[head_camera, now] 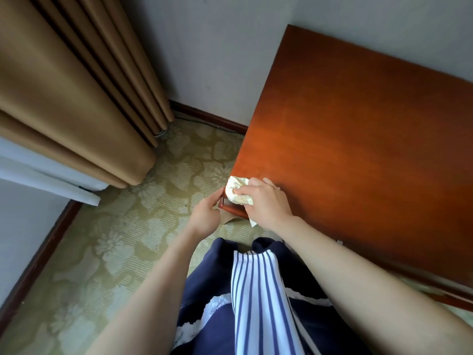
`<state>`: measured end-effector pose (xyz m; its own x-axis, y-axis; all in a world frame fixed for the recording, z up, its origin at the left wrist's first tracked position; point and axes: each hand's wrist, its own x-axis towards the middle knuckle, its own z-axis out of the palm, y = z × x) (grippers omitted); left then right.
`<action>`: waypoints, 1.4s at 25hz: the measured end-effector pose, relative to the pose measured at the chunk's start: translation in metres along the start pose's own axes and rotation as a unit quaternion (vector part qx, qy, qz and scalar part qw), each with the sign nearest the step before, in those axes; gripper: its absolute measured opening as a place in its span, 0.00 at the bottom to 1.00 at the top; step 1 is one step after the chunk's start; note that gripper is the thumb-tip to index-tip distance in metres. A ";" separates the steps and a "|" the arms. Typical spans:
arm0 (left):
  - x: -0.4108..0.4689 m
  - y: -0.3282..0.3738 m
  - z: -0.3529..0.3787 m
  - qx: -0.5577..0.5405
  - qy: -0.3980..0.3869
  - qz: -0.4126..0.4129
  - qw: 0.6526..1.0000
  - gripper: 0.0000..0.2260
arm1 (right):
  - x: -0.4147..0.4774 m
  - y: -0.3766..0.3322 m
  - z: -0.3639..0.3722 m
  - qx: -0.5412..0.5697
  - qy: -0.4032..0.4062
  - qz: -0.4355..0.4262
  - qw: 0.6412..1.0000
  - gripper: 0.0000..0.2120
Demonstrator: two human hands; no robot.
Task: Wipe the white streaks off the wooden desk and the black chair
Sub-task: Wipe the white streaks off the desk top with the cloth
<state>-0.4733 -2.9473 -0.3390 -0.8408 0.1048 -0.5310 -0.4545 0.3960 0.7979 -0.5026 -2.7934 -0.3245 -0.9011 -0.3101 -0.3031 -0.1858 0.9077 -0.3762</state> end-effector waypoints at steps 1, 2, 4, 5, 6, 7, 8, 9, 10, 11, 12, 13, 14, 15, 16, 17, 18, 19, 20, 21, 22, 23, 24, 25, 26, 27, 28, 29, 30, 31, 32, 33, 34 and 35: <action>-0.003 0.005 0.001 -0.022 0.008 -0.005 1.000 0.31 | 0.001 -0.001 0.001 0.002 -0.003 -0.011 1.000 0.21; -0.006 0.010 0.003 -0.039 0.018 -0.009 0.999 0.30 | -0.001 -0.002 0.002 0.007 -0.004 -0.019 1.000 0.20; -0.008 0.019 0.007 -0.038 0.031 -0.020 0.999 0.25 | -0.007 0.002 0.004 0.026 0.000 -0.019 0.999 0.21; -0.007 0.021 0.009 -0.023 0.046 -0.032 0.998 0.23 | -0.012 0.007 0.003 0.035 0.001 -0.017 0.999 0.21; -0.004 0.022 0.010 0.008 0.066 -0.046 0.997 0.23 | -0.017 0.012 0.003 0.040 0.002 -0.016 0.999 0.21; -0.001 0.023 0.011 0.040 0.080 -0.062 0.994 0.24 | -0.024 0.018 0.002 0.043 0.003 -0.012 0.999 0.21; 0.001 0.023 0.012 0.063 0.090 -0.071 0.991 0.24 | -0.032 0.025 0.001 0.046 0.006 -0.007 0.999 0.21; 0.003 0.025 0.011 0.078 0.094 -0.076 0.990 0.25 | -0.038 0.032 0.000 0.052 0.009 0.000 0.999 0.21; 0.004 0.024 0.011 0.087 0.094 -0.077 0.989 0.25 | -0.044 0.038 -0.001 0.059 0.010 0.007 0.998 0.21; 0.005 0.023 0.010 0.089 0.089 -0.081 0.989 0.26 | -0.050 0.043 -0.001 0.063 0.011 0.014 0.998 0.21; 0.006 0.022 0.008 0.088 0.083 -0.079 0.990 0.26 | -0.055 0.046 -0.001 0.063 0.012 0.017 0.998 0.21; 0.007 0.019 0.006 0.084 0.072 -0.083 0.990 0.26 | -0.057 0.047 -0.001 0.060 0.014 0.018 0.998 0.21; 0.010 0.016 0.004 0.081 0.062 -0.081 0.991 0.26 | -0.056 0.046 -0.002 0.056 0.016 0.019 0.998 0.21; 0.011 0.013 0.001 0.076 0.052 -0.084 0.992 0.25 | -0.052 0.043 -0.002 0.050 0.019 0.019 0.998 0.21; 0.011 0.011 -0.002 0.069 0.043 -0.084 0.993 0.26 | -0.048 0.039 -0.002 0.044 0.022 0.020 0.999 0.21; 0.011 0.011 -0.004 0.060 0.031 -0.087 0.994 0.27 | -0.043 0.034 -0.002 0.040 0.025 0.019 0.999 0.22; 0.010 0.009 -0.005 0.050 0.021 -0.086 0.995 0.28 | -0.038 0.029 -0.001 0.038 0.026 0.016 0.999 0.22; 0.007 0.011 -0.007 0.037 0.010 -0.087 0.995 0.27 | -0.032 0.022 0.000 0.037 0.025 0.013 0.999 0.21; 0.006 0.009 -0.007 0.024 0.002 -0.084 0.996 0.27 | -0.025 0.014 0.001 0.037 0.022 0.010 0.999 0.21; 0.006 0.008 -0.007 0.021 -0.006 -0.082 0.996 0.26 | -0.019 0.006 0.003 0.036 0.019 0.008 0.999 0.21; 0.007 0.007 -0.006 0.023 -0.010 -0.077 0.997 0.25 | -0.012 -0.003 0.004 0.034 0.017 0.003 0.999 0.20; 0.006 0.006 -0.006 0.030 -0.013 -0.076 0.997 0.23 | -0.005 -0.012 0.006 0.032 0.013 -0.002 0.999 0.20; 0.007 0.002 -0.006 0.037 -0.012 -0.075 0.996 0.22 | 0.002 -0.019 0.007 0.031 0.010 -0.006 0.999 0.20; 0.008 -0.001 -0.007 0.046 -0.008 -0.077 0.996 0.21 | 0.007 -0.024 0.007 0.032 0.006 -0.007 0.999 0.20; 0.009 -0.002 -0.009 0.049 -0.008 -0.078 0.996 0.20 | 0.011 -0.025 0.007 0.035 0.001 -0.008 0.999 0.20; 0.010 -0.002 -0.011 0.055 -0.008 -0.079 0.995 0.20 | 0.011 -0.023 0.006 0.041 -0.003 -0.007 0.999 0.21; 0.011 -0.002 -0.013 0.067 -0.004 -0.074 0.995 0.21 | 0.009 -0.019 0.006 0.048 -0.008 -0.006 0.999 0.22; 0.011 0.002 -0.014 0.087 0.005 -0.067 0.994 0.21 | 0.004 -0.015 0.006 0.054 -0.006 -0.002 0.999 0.22; 0.014 0.005 -0.013 0.106 0.020 -0.056 0.993 0.22 | -0.003 -0.010 0.006 0.062 0.002 0.005 0.998 0.22; 0.014 0.011 -0.011 0.120 0.044 -0.052 0.990 0.23 | -0.011 -0.005 0.007 0.071 0.013 0.016 0.997 0.22; 0.017 0.016 -0.007 0.129 0.071 -0.042 0.988 0.23 | -0.020 0.001 0.008 0.085 0.029 0.033 0.995 0.21; 0.021 0.021 -0.001 0.154 0.098 -0.021 0.983 0.23 | -0.029 0.008 0.009 0.101 0.047 0.055 0.992 0.21; 0.025 0.027 0.007 0.201 0.116 0.009 0.973 0.23 | -0.036 0.015 0.010 0.118 0.066 0.079 0.988 0.20; 0.027 0.033 0.018 0.251 0.116 0.041 0.960 0.23 | -0.044 0.024 0.011 0.132 0.085 0.104 0.982 0.20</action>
<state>-0.5060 -2.9155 -0.3326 -0.9374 -0.0286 -0.3471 -0.2337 0.7908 0.5657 -0.4635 -2.7612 -0.3298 -0.9655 -0.0529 -0.2549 0.0974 0.8347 -0.5421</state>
